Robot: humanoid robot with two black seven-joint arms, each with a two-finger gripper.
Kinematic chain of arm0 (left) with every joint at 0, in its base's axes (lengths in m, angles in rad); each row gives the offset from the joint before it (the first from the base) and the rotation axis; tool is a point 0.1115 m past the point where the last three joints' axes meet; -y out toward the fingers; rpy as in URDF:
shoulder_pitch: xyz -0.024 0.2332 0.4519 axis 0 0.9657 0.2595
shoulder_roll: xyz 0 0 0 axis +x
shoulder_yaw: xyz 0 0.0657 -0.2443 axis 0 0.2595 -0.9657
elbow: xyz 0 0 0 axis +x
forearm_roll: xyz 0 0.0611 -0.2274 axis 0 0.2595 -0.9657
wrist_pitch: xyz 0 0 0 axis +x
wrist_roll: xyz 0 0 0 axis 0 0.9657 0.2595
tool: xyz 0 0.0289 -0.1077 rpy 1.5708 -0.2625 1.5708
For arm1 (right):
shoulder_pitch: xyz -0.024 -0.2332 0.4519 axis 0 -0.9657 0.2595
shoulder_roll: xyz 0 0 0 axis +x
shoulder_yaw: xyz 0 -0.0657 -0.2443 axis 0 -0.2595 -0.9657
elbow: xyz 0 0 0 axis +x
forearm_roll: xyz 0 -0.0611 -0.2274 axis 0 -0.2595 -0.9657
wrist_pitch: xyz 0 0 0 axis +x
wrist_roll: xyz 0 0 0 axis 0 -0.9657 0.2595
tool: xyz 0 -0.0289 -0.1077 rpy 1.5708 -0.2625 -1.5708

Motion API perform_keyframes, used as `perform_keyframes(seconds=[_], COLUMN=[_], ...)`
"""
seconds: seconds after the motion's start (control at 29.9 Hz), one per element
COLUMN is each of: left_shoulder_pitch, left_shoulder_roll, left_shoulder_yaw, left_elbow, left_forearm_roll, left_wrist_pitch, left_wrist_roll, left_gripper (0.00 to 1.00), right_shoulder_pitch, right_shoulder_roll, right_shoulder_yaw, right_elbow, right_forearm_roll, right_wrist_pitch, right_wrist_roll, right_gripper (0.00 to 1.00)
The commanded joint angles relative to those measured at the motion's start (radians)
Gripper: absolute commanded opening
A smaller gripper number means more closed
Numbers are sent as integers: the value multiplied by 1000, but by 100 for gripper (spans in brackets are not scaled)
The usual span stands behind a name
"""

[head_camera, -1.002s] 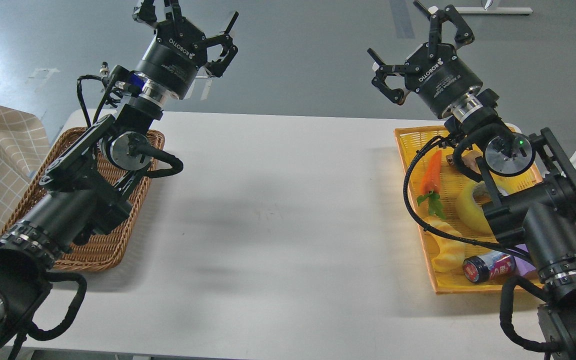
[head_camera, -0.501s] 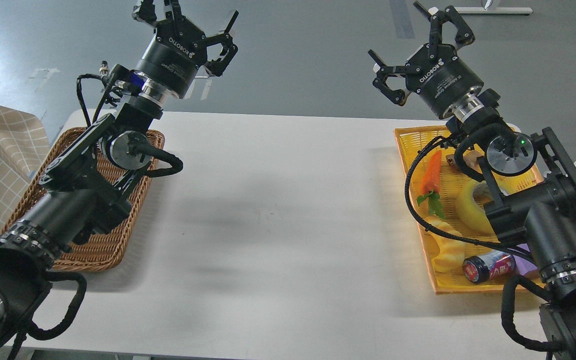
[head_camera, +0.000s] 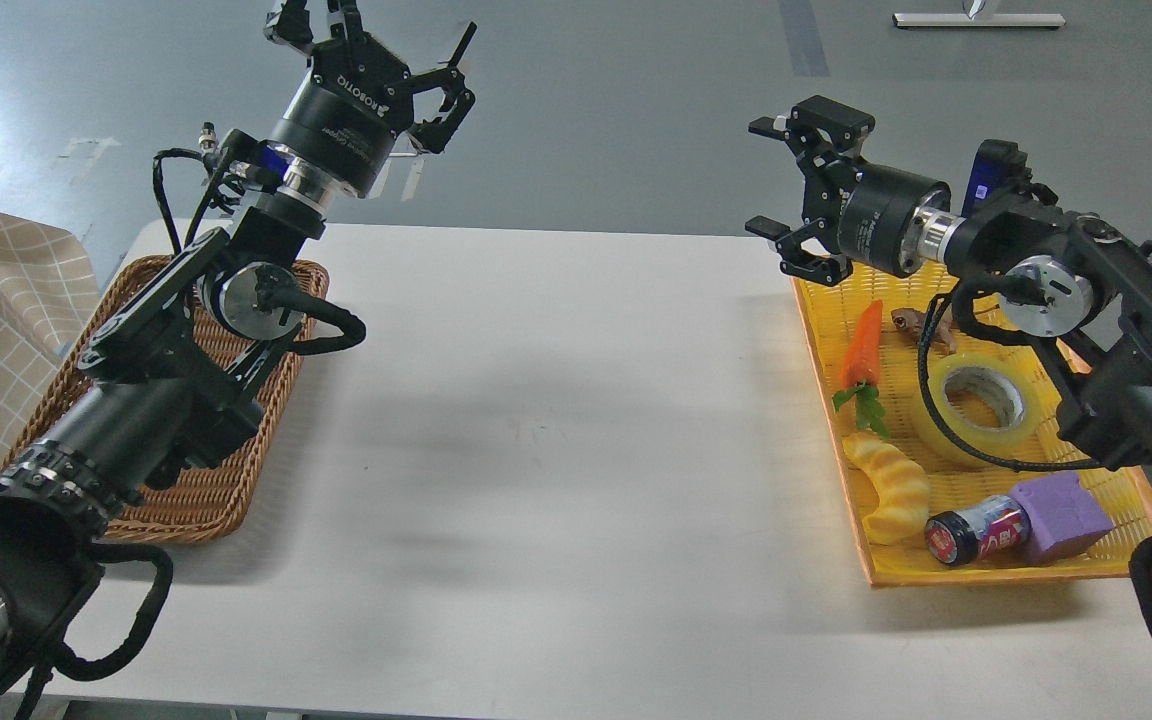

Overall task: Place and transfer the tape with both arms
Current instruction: 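Swing the right gripper out and reach toward the yellow tape roll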

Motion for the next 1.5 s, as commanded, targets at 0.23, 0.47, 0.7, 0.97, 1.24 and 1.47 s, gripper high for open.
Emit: perform_keyframes(seconds=[0.23, 0.47, 0.7, 0.97, 1.24, 1.47], left_shoulder_pitch=[-1, -5, -13, -16, -16, -16], left_shoulder_roll=[8, 2, 2, 0, 2, -8], left_shoulder_yaw=[0, 0, 0, 0, 0, 0], left_elbow=[-10, -12, -12, -12, -12, -12], left_forearm_roll=[2, 2, 2, 2, 2, 2], left_wrist_pitch=[0, 0, 0, 0, 0, 0], left_wrist_roll=[0, 0, 0, 0, 0, 0], left_gripper=[98, 98, 98, 98, 98, 98], right_shoulder_pitch=[176, 185, 172, 142, 129, 106], right_shoulder_roll=[-161, -269, -398, -487, -573, -602], right_shoulder_yaw=[-365, -381, -381, -382, -384, -381], right_elbow=[44, 130, 214, 245, 306, 358], right_forearm_roll=[-23, -328, -399, -400, -400, -397], right_wrist_pitch=[0, 0, 0, 0, 0, 0], right_wrist_roll=[11, 11, 12, 20, 126, 130], right_gripper=[100, 100, 100, 100, 100, 100])
